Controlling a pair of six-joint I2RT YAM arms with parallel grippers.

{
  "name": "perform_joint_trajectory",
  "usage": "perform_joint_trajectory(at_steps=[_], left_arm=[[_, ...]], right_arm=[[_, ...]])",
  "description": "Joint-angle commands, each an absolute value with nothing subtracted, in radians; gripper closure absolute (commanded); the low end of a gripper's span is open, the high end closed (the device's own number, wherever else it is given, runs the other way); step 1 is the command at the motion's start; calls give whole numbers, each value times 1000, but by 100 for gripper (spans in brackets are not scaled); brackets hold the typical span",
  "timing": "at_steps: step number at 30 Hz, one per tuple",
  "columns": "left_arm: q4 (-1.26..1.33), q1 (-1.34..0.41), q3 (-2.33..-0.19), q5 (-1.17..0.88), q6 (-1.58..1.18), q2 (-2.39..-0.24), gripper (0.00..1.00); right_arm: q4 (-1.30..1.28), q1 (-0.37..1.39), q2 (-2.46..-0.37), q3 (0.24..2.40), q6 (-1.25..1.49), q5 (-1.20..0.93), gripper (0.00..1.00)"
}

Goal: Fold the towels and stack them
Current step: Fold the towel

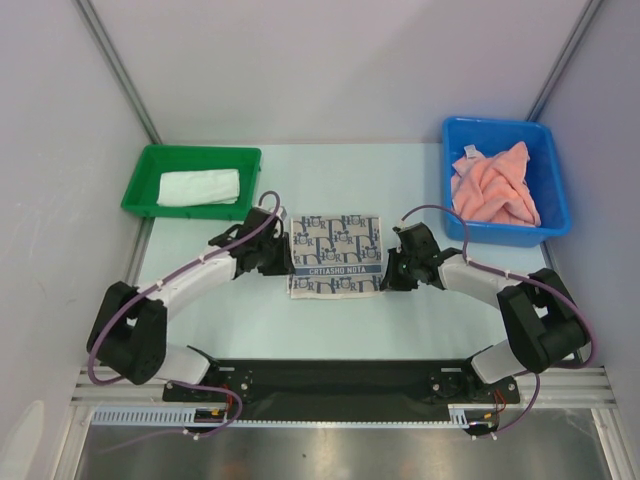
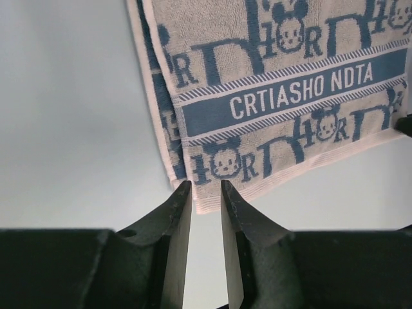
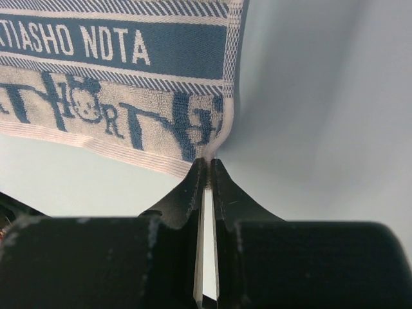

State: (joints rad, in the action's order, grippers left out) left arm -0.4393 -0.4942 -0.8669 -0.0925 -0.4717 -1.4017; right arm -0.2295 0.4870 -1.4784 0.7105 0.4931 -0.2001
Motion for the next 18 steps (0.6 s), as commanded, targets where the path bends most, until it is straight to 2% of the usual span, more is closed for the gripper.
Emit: perform_joint_trajectory(at_steps=[1,6,11,18], left_arm=[[-379,-506,-819,-146,-520,-1410,71],[-367,-552,-782,-121,-548,-1459,69],[-338,-574,-761,-120,-564,-1460,60],[-331,-574,-742,-118,-578,-1480,60]], right_arm=[[-209,494,-1457,726,485,-204,93],[-210,494,-1456,729,482,-202,93],[-215,494,-1453,724,479,-196,93],[-222,492,-1444,727,479,-192,94]])
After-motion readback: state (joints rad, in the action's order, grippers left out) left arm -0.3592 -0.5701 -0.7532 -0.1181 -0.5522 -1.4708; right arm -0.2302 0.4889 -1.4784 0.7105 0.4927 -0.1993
